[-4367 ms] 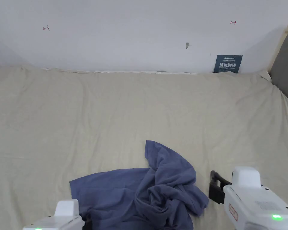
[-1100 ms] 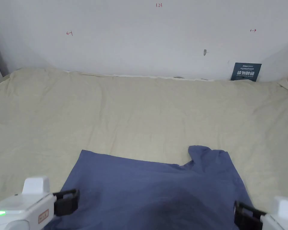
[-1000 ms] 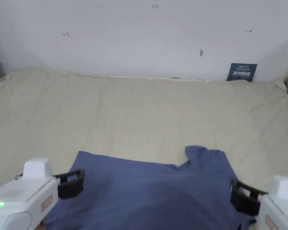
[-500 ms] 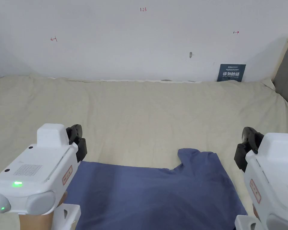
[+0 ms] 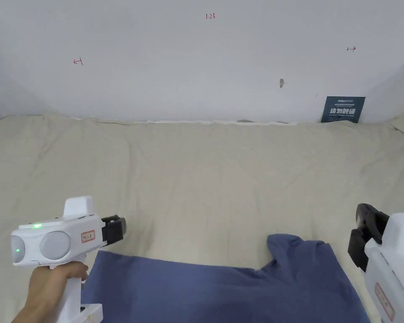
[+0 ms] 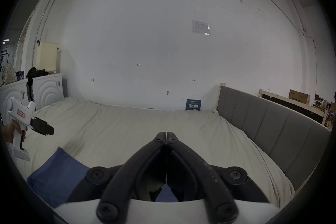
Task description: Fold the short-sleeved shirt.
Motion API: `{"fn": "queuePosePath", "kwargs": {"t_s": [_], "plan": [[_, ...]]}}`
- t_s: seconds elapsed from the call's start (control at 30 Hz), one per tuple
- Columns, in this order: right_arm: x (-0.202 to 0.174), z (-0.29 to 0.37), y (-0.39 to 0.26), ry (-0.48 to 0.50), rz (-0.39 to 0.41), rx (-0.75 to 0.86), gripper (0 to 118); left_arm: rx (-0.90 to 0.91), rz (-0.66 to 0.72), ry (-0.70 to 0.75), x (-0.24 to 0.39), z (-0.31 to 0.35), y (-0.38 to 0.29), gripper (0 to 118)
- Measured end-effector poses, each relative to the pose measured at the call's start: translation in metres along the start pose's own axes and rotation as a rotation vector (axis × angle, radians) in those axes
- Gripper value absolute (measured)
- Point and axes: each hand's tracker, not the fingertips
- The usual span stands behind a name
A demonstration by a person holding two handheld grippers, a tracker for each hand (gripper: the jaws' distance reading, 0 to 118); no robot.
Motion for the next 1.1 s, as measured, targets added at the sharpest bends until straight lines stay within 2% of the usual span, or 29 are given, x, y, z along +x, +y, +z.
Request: {"fn": "queuePosePath", "kwargs": {"t_s": [0.03, 0.07, 0.2, 0.23, 0.27, 0.3, 0.37, 0.4, 0.47, 0.5, 0.53, 0.57, 0.7, 0.73, 0.77, 0.8, 0.83, 0.9, 0.93, 1.03, 1.07, 1.1], "plan": [[-0.001, -0.007, -0.002, 0.001, 0.001, -0.01, 1, -0.014, 0.008, 0.027, -0.009, -0.015, 0.0, 101], [-0.002, -0.014, -0.004, 0.002, 0.0, -0.019, 2, -0.055, 0.008, 0.044, -0.014, -0.035, -0.001, 113], [-0.005, -0.036, -0.015, -0.002, 0.013, -0.061, 2, -0.144, -0.025, 0.139, -0.034, -0.083, -0.014, 103], [-0.005, -0.042, -0.018, -0.002, 0.018, -0.075, 2, -0.176, -0.021, 0.137, -0.039, -0.094, -0.018, 99], [-0.005, -0.046, -0.022, -0.004, 0.024, -0.093, 2, -0.213, -0.018, 0.143, -0.044, -0.105, -0.023, 90], [-0.004, -0.05, -0.025, -0.006, 0.025, -0.106, 2, -0.242, -0.011, 0.133, -0.047, -0.112, -0.028, 80], [-0.001, -0.057, -0.033, -0.004, 0.019, -0.136, 2, -0.298, -0.047, 0.142, -0.042, -0.121, -0.042, 53], [0.001, -0.061, -0.037, -0.001, 0.012, -0.157, 2, -0.321, -0.062, 0.146, -0.042, -0.124, -0.048, 53], [0.006, -0.074, -0.047, 0.007, -0.002, -0.236, 2, -0.218, -0.044, 0.156, -0.027, -0.106, -0.054, 51], [0.009, -0.08, -0.051, 0.012, -0.003, -0.271, 3, -0.227, -0.034, 0.141, -0.024, -0.103, -0.052, 41], [0.013, -0.086, -0.058, 0.019, -0.007, -0.309, 3, -0.22, -0.034, 0.12, -0.021, -0.1, -0.051, 22], [0.016, -0.094, -0.064, 0.012, -0.015, -0.338, 9, -0.217, -0.058, 0.111, -0.017, -0.097, -0.051, 3], [0.029, -0.133, -0.09, 0.012, -0.017, -0.493, 63, -0.121, -0.123, 0.12, -0.006, -0.071, -0.046, 3], [0.032, -0.145, -0.098, -0.006, -0.02, -0.531, 79, -0.091, -0.114, 0.102, 0.001, -0.054, -0.04, 2], [0.035, -0.158, -0.107, -0.023, -0.029, -0.574, 99, -0.061, -0.106, 0.085, 0.005, -0.04, -0.037, 3], [0.038, -0.169, -0.115, -0.043, -0.038, -0.625, 111, -0.043, -0.11, 0.07, 0.009, -0.029, -0.035, 3], [0.04, -0.181, -0.125, -0.051, -0.036, -0.664, 115, -0.026, -0.115, 0.055, 0.013, -0.017, -0.033, 2], [0.043, -0.2, -0.141, -0.064, -0.045, -0.751, 109, -0.006, -0.133, 0.043, 0.012, -0.007, -0.027, 3], [0.043, -0.206, -0.149, -0.062, -0.042, -0.795, 102, 0.003, -0.138, 0.042, 0.015, 0.001, -0.025, 3], [0.039, -0.21, -0.168, -0.034, -0.037, -0.891, 45, 0.022, -0.151, 0.036, 0.013, 0.006, -0.022, 3], [0.038, -0.204, -0.171, 0.017, -0.063, -0.879, 36, 0.025, -0.153, 0.036, 0.014, 0.009, -0.021, 3], [0.035, -0.198, -0.17, 0.018, -0.068, -0.829, 25, 0.026, -0.151, 0.04, 0.014, 0.011, -0.021, 3]]}}
